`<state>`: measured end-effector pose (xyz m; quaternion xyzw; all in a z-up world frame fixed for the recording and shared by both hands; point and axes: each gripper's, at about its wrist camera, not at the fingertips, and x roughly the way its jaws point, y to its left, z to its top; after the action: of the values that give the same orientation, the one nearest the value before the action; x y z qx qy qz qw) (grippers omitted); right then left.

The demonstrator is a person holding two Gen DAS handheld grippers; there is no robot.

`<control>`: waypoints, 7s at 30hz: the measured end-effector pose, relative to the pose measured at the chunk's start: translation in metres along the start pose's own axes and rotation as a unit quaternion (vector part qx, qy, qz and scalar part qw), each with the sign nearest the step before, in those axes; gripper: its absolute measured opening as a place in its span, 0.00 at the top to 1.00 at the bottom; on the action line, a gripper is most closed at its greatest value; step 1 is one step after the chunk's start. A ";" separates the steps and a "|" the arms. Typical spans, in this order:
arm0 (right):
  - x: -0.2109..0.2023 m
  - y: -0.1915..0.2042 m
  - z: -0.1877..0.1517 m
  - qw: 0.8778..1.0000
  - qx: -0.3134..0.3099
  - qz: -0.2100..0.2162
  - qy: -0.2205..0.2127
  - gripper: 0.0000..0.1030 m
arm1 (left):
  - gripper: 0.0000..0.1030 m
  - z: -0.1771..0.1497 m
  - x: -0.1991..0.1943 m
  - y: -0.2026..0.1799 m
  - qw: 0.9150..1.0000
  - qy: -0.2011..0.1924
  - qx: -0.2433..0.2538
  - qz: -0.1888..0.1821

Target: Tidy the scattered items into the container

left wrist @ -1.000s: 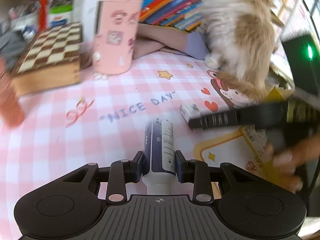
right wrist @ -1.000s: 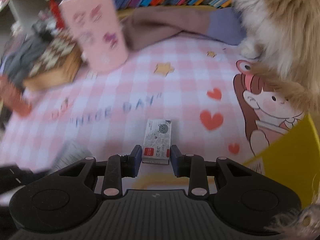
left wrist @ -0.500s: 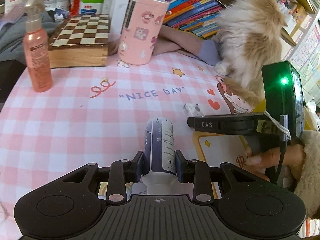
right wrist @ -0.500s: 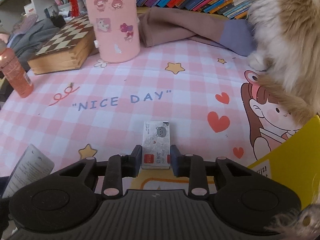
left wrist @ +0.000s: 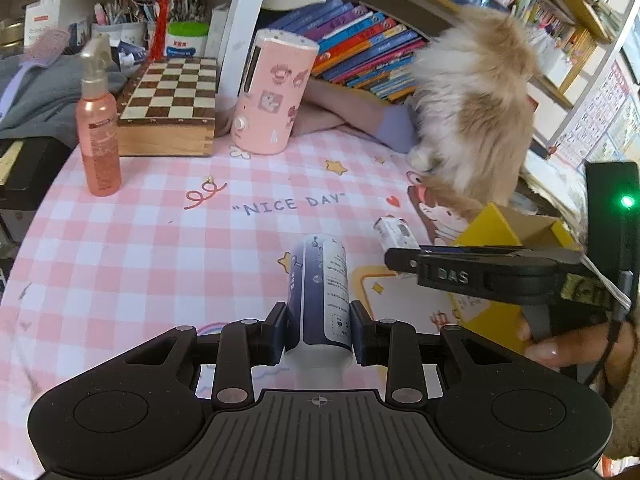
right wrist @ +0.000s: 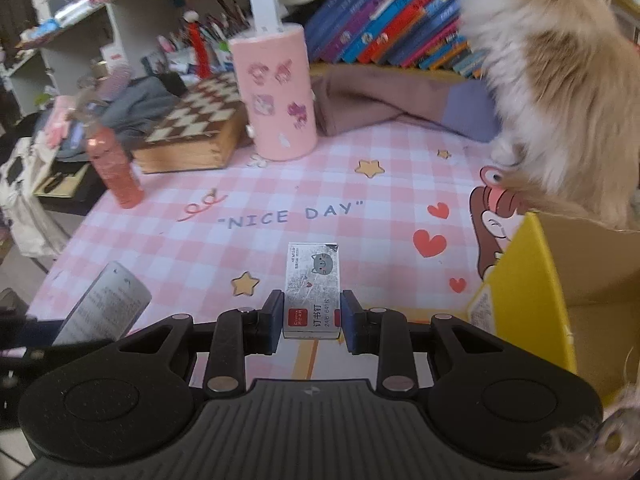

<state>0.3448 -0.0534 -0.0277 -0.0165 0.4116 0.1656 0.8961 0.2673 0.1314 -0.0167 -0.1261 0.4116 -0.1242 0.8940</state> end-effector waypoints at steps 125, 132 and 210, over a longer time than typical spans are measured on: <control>-0.219 -0.200 -0.120 0.989 0.082 -0.091 -0.080 0.73 | 0.70 -0.044 0.013 -0.275 0.976 -0.009 0.170 -0.138; -0.166 -0.225 -0.082 0.996 0.022 -0.069 -0.050 0.73 | 0.70 -0.016 0.060 -0.284 0.983 -0.009 0.168 -0.070; -0.254 -0.092 -0.213 0.989 0.045 -0.080 -0.117 0.37 | 0.15 -0.175 -0.101 -0.205 0.981 -0.112 0.085 0.137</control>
<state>0.0636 -0.2470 0.0103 0.0099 0.3082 0.0753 0.9483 0.0447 -0.0492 0.0112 -0.0056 0.3106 -0.0200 0.9503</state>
